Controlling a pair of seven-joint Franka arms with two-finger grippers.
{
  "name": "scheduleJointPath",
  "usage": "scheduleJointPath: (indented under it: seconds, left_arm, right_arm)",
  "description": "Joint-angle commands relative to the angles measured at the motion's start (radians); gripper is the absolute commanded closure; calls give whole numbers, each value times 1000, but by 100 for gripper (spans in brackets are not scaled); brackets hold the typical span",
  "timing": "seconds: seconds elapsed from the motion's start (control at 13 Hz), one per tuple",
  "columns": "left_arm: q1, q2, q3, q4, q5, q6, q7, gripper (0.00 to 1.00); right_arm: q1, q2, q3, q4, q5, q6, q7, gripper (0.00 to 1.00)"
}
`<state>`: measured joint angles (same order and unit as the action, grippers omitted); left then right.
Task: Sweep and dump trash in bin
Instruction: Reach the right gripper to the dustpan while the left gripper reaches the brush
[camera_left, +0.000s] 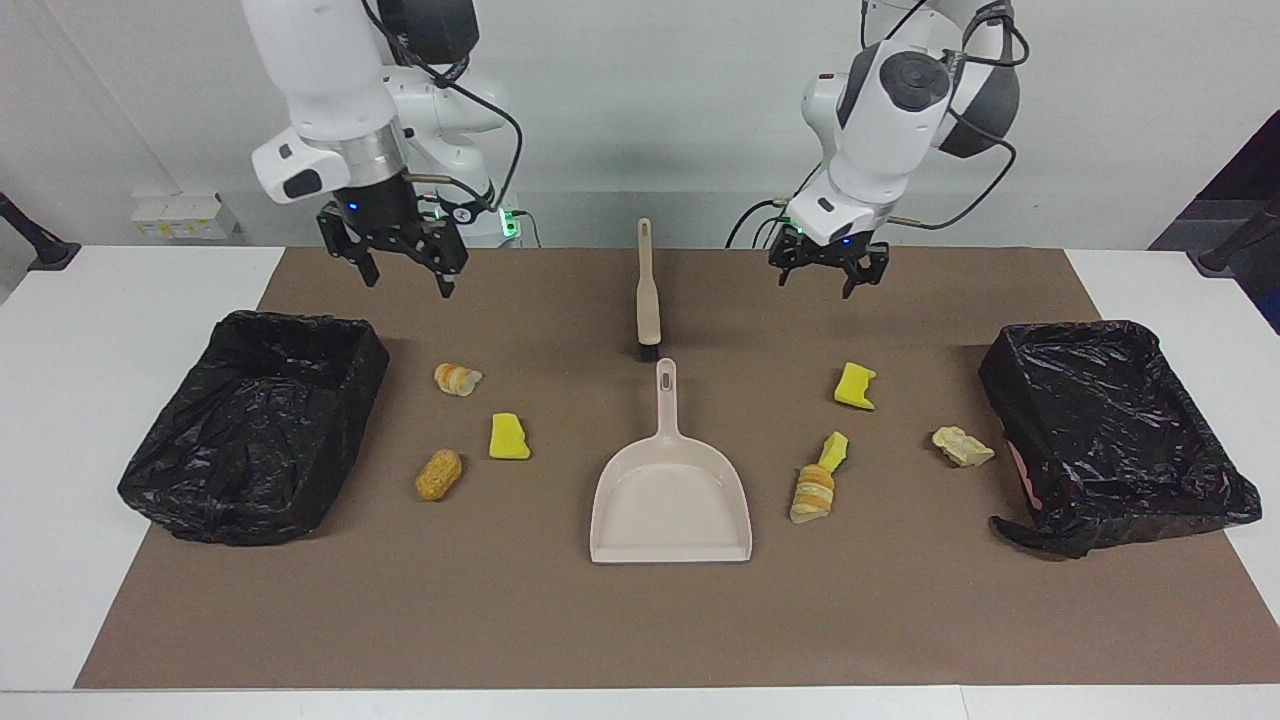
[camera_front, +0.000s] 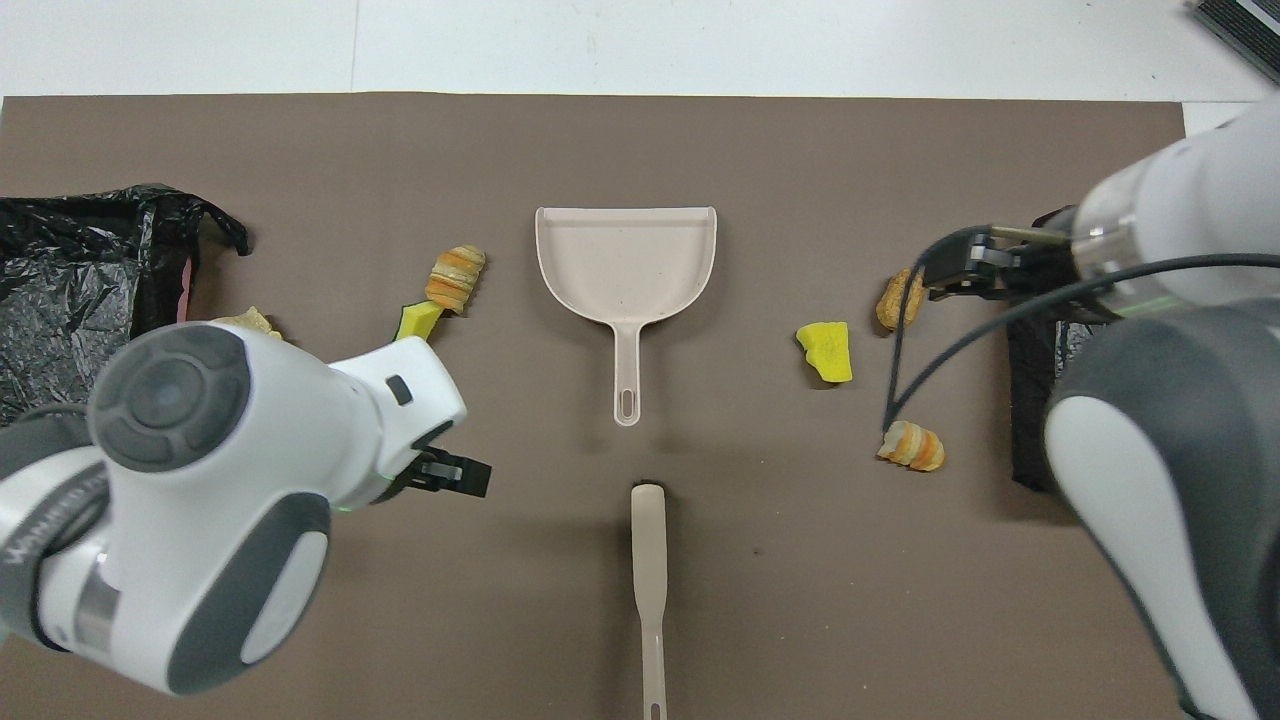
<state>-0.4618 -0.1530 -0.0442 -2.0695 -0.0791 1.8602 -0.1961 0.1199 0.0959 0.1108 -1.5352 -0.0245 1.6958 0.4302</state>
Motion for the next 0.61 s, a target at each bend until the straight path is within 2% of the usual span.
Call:
scheduleJointPath:
  seconds: [0.0,0.23,0.38,0.54]
  left_arm:
    - [-124,-71,20,-142,-5,115,-109,0]
    - [-280,-56,20,-239,-2,259,-279,0]
    - [-354,-30,18,-312,1,365,-295,0]
    - [-426,-23,18,-349,1,414,-388,0]
  right_arm:
    - [78,88,0,-11,-12,106,85,0]
    - [200,175,0,-22,-9,221,208,0]
    - [262,220,0,-45,-9,295,254,0]
    - [306,275,-2,-48,-11,367,280,0]
